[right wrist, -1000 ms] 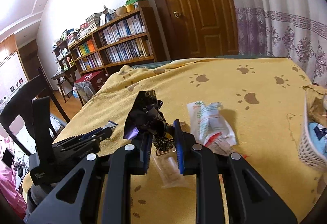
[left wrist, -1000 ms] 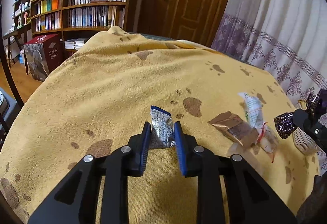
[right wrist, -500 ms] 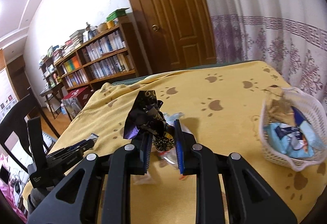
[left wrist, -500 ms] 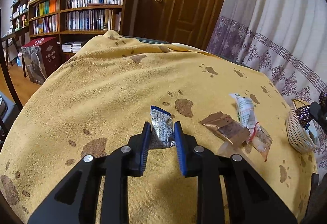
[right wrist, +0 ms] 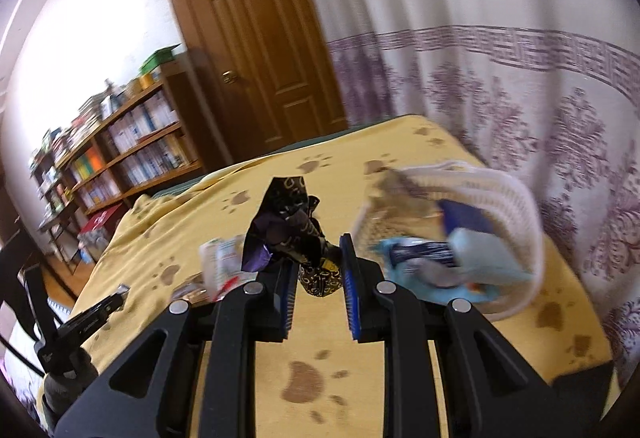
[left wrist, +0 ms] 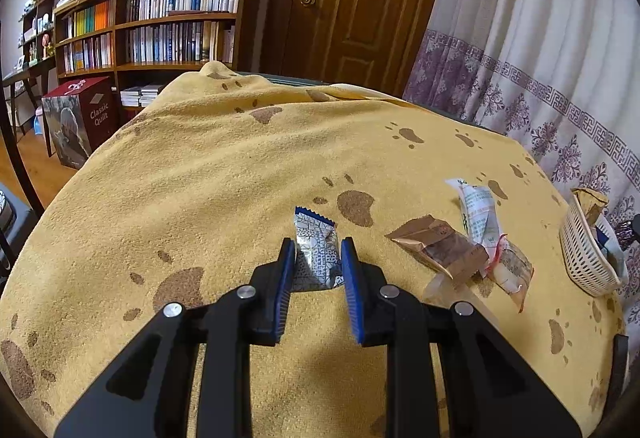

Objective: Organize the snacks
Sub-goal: 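Carry the purple-wrapped candy with the right tool into the basket and release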

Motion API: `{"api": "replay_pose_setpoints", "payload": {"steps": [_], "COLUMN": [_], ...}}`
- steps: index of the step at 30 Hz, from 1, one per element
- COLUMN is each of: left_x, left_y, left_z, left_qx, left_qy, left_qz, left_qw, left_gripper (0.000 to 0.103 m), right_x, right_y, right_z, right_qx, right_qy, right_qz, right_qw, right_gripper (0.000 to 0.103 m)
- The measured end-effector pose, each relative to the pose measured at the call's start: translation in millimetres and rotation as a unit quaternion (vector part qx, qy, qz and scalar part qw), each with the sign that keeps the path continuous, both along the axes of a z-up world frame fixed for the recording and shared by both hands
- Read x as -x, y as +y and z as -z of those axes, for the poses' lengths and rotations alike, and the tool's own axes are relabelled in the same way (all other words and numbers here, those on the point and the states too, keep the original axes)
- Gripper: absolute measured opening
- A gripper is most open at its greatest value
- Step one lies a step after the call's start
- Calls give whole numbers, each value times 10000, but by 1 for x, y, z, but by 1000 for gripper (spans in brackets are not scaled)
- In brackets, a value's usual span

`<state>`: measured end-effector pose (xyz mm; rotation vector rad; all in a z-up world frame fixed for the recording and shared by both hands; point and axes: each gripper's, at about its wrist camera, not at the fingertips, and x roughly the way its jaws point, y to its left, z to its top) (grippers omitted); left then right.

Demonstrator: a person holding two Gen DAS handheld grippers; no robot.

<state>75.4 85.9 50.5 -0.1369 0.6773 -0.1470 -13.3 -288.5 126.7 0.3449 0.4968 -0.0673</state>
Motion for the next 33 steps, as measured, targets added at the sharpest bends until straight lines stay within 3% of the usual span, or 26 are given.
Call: {"api": "replay_pose_setpoints", "payload": {"steps": [16, 26, 28, 33], "left_x": [-1, -4, -4, -4], "left_y": [-6, -6, -7, -7], "left_z": [6, 9, 10, 10], "left_qx": [-122, -171, -179, -183], "left_qy": [33, 86, 88, 86], "left_qz": [9, 11, 12, 8], "left_qw": [9999, 9998, 9998, 9998], "left_gripper": [24, 24, 24, 24], "right_x": [2, -19, -16, -7], "right_y": [-109, -135, -141, -140], "right_z": [9, 32, 36, 39], "right_qx": [-443, -622, -847, -872], "right_qy": [277, 577, 535, 516], "right_qz": [1181, 1396, 1441, 1429], "right_qw": [9916, 9866, 9845, 9845], "right_gripper": [21, 23, 27, 28]}}
